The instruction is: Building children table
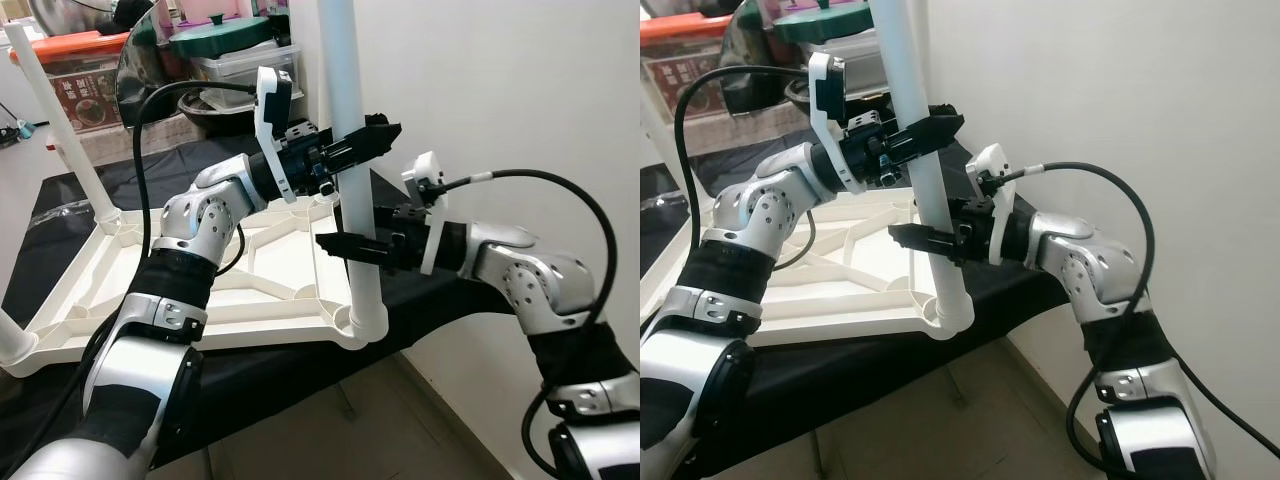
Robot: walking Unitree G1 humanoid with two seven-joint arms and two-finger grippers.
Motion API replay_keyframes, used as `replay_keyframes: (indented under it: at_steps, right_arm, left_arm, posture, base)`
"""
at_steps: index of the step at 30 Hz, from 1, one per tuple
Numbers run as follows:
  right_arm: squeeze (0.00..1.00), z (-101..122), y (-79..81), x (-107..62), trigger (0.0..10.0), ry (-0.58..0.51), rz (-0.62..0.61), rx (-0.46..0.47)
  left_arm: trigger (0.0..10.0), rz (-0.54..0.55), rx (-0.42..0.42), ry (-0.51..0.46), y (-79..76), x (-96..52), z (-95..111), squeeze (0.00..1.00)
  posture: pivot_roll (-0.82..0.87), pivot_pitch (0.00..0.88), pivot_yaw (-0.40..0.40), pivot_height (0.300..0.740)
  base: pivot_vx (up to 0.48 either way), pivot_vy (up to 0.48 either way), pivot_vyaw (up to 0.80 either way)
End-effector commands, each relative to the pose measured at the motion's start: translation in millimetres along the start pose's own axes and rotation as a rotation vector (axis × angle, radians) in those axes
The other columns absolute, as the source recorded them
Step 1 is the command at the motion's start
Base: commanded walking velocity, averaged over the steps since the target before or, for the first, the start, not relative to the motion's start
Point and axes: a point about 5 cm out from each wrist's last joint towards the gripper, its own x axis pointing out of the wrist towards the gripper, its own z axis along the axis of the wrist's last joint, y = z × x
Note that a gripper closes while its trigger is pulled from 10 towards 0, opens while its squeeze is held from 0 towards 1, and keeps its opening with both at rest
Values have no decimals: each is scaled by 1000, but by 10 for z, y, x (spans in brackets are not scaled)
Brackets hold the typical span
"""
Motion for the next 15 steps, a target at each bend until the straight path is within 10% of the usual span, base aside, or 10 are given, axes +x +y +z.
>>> replay_keyframes:
  at_steps: [1, 15]
  right_arm:
    - [0, -6, 12, 68, 10000, 16, 6, -13]
    - [0, -38, -37, 173, 10000, 66, -32, -6]
  left_arm:
    - [10000, 3, 20, -8, 18, -1, 40, 0]
    - [10000, -3, 24, -18, 35, 43, 65, 0]
  posture:
    - [8, 0, 31, 740]
    - [5, 0, 33, 740]
  base:
    - [0, 0, 0]
    - [0, 0, 0]
